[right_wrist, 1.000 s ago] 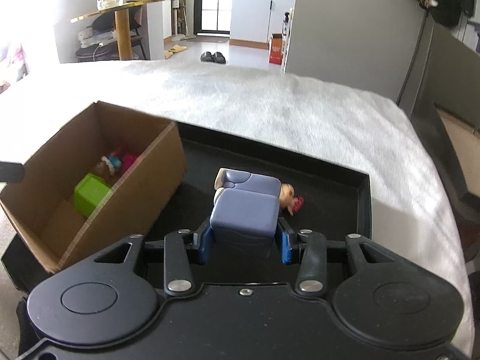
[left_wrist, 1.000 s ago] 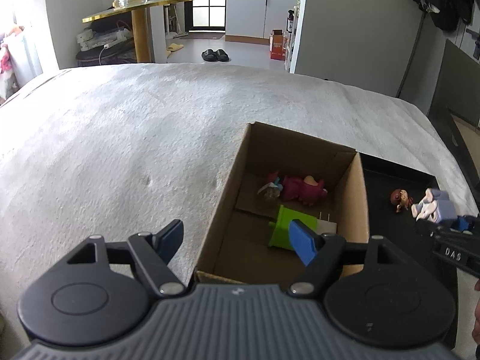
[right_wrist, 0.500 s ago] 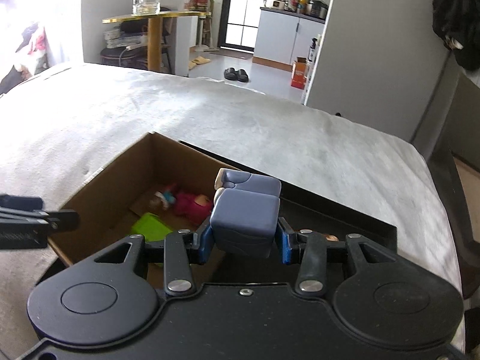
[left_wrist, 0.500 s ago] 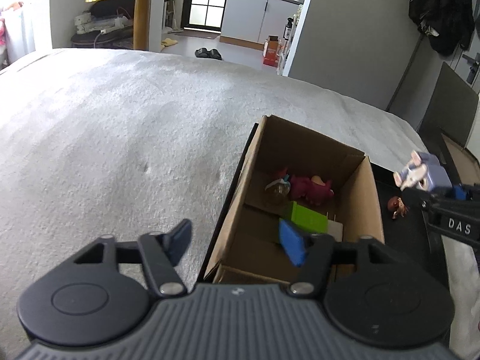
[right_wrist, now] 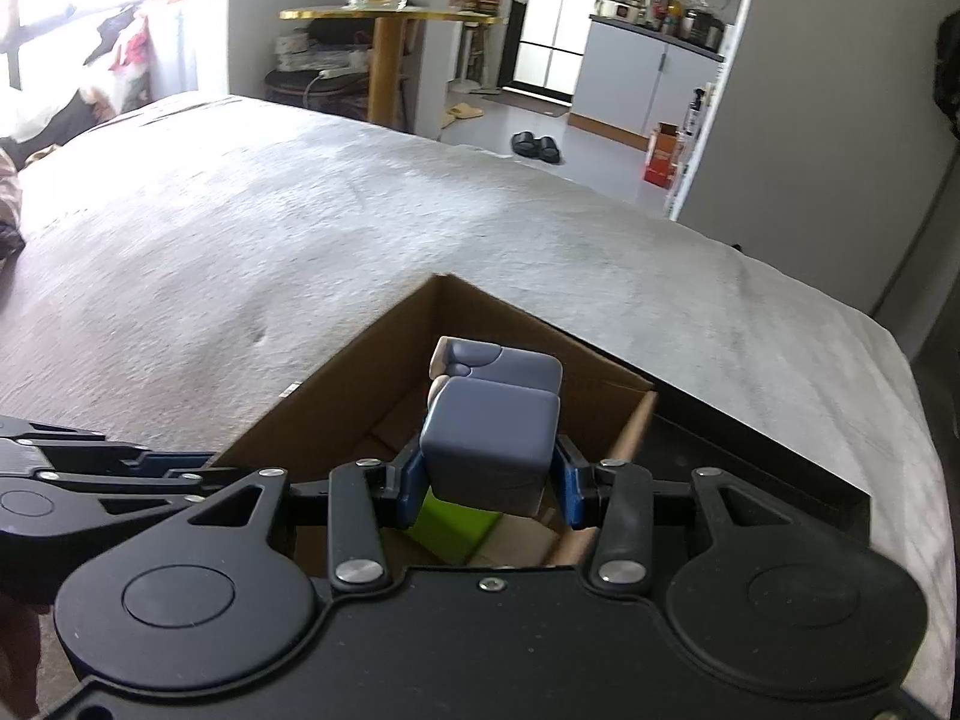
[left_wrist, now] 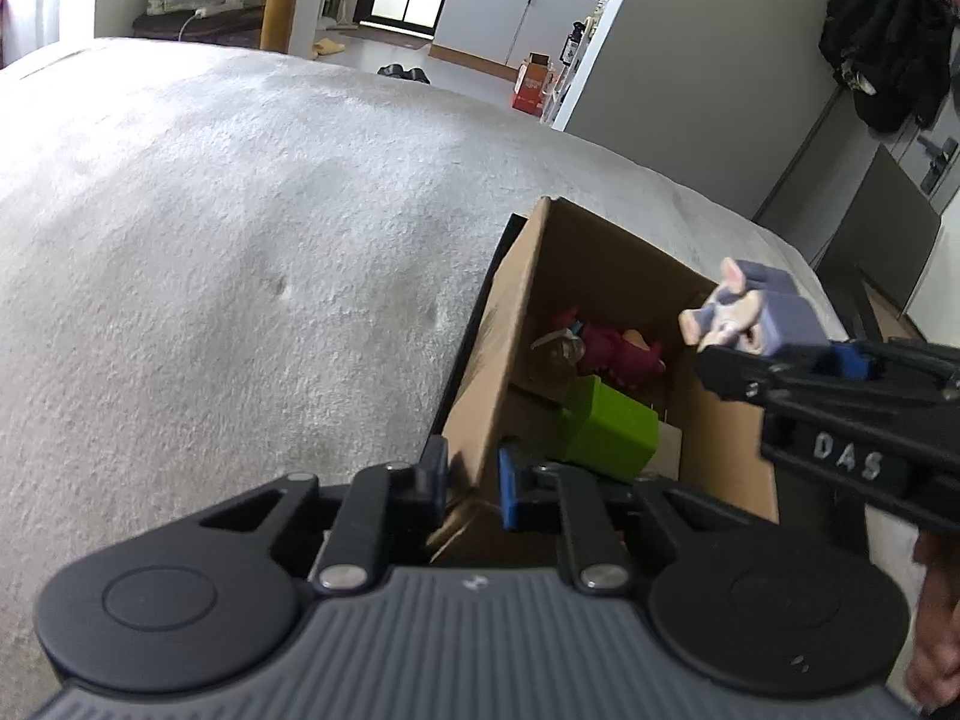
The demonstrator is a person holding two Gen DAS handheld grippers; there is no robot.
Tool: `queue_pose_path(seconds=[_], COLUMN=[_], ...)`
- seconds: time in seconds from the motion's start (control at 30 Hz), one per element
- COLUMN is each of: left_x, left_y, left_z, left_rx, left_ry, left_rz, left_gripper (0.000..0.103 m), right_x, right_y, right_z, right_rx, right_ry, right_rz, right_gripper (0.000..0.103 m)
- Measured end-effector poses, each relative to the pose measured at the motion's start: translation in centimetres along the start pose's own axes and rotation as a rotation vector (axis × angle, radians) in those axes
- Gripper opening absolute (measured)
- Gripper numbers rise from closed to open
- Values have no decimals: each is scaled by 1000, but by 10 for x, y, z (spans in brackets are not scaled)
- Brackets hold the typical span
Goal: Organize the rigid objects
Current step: 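Carry the lavender block with the right gripper and release it into the box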
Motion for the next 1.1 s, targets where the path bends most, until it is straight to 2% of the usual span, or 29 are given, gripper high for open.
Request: queue_pose_path(seconds=[0.3, 0.57, 0.8, 1.1], left_x=[0, 4, 4, 2], left_y=[5, 9, 9, 7], left_z=[0, 1, 0, -1], left_rx=[-29, -47, -41, -25], left_ry=[9, 16, 16, 10], left_rz=[-30, -35, -11, 2], left_gripper=[15, 15, 16, 16], right_x=[7, 6, -6, -23], right_y=[30, 35, 28, -2], right_z=[8, 23, 15, -1], right_rx=[-50, -43, -70, -51], right_ry=[8, -45, -47, -27], right_rz=[34, 36, 21, -25], right_gripper=[42, 45, 45, 45])
Point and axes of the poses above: each gripper's, at about its wrist camera, not at the fingertips, and x roughly the way its jaws point, y to its left, z to its top, the point moved 6 cm from there along x, roughly the way its jaws point, and after that the axes turned 3 degrees about -z, right-handed, at the moved point
